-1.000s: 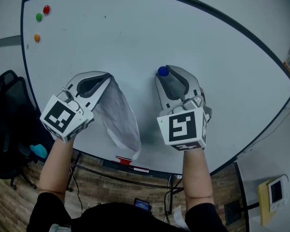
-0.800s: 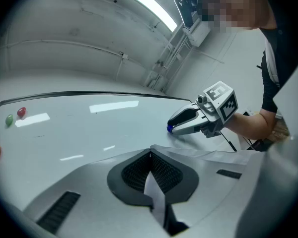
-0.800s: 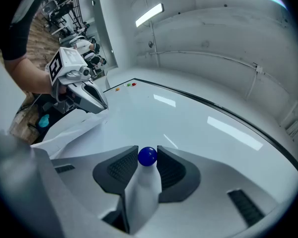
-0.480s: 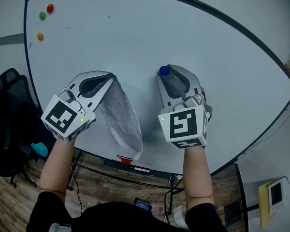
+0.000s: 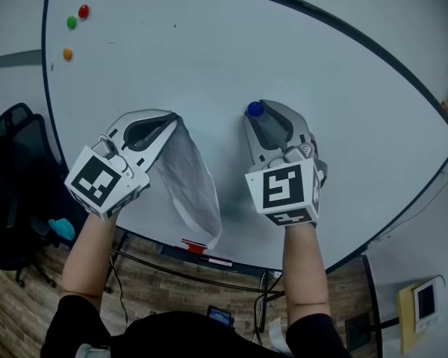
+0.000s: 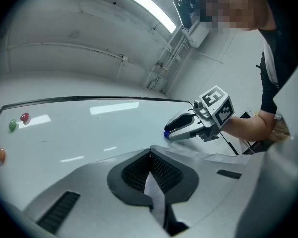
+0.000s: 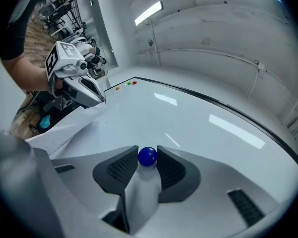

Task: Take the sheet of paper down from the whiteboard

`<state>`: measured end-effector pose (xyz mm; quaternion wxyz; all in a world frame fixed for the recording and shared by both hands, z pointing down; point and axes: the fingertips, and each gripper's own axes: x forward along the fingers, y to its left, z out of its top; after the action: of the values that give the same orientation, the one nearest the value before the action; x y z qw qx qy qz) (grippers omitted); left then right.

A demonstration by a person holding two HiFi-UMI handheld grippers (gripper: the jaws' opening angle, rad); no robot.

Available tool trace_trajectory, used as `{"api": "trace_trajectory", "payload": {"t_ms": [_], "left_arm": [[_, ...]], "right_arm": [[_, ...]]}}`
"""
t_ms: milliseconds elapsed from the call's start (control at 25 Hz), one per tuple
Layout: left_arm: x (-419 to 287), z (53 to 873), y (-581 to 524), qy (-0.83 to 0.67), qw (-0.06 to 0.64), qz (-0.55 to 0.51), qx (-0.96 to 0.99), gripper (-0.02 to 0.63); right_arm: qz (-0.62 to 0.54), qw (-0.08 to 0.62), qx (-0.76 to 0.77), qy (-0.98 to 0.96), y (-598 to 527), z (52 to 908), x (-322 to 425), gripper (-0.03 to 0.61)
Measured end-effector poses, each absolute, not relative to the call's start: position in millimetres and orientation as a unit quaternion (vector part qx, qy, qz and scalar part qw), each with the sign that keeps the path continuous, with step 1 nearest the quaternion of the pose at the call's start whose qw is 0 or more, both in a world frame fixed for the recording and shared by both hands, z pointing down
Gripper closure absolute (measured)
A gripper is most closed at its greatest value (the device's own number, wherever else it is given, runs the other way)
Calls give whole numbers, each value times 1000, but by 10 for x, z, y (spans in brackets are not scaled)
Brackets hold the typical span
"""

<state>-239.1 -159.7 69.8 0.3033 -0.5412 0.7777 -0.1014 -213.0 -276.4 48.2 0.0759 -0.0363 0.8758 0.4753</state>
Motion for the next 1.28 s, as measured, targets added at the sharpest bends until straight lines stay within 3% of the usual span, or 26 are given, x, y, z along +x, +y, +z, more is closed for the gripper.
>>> {"api": "trace_trajectory", "payload": {"t_ms": [720, 1080, 1280], "left_arm": [[-2437, 790, -1577, 775, 300, -110, -546, 603], [-2516, 989, -1590, 780, 276, -110, -550, 603], [-2462, 1260, -1577, 774, 260, -72, -573, 603]], "right_arm": [[476, 90, -34, 874, -2765, 499, -2096, 453], [387, 159, 48, 907, -2546, 487, -1822, 453], [339, 143, 127, 921, -2470, 821, -1646, 479]]}}
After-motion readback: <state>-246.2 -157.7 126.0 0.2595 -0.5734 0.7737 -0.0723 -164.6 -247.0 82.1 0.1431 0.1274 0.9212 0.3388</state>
